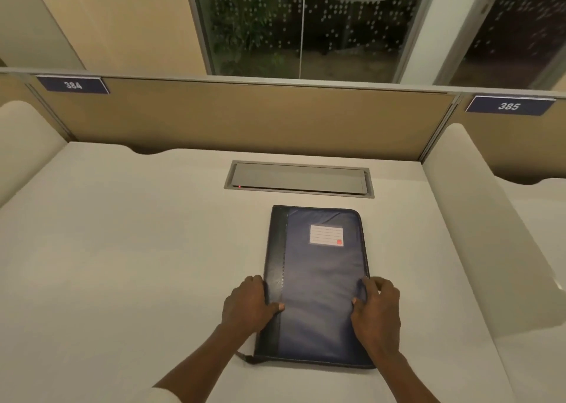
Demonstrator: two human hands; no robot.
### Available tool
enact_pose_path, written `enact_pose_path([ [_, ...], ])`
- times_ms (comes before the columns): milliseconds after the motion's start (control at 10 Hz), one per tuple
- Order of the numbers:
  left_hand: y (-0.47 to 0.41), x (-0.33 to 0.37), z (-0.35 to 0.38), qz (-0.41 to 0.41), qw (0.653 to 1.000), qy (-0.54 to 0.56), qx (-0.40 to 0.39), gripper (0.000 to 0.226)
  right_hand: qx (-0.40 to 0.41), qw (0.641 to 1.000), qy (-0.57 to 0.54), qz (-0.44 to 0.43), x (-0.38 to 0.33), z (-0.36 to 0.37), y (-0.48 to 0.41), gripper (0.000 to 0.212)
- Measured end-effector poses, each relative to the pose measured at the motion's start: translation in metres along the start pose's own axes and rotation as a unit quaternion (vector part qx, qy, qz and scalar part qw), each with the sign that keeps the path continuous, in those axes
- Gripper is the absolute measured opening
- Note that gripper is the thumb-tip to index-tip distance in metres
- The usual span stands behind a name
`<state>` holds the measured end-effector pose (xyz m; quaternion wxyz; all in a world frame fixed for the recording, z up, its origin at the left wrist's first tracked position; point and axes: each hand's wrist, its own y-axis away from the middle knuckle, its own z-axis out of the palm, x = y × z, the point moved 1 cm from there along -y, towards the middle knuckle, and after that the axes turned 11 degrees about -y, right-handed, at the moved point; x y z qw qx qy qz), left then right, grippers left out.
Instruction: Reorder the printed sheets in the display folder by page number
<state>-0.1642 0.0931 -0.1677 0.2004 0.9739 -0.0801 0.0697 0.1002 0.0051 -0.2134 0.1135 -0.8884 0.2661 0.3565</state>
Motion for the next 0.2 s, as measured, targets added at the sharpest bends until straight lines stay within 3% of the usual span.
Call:
enact_pose_path([
  [200, -0.006, -0.024, -0.039, 0.058, 0.992, -0.108, 0.007, 0.054, 0.009, 0.996, -0.009, -0.088, -0.043, 0.002, 0.006, 0.054],
])
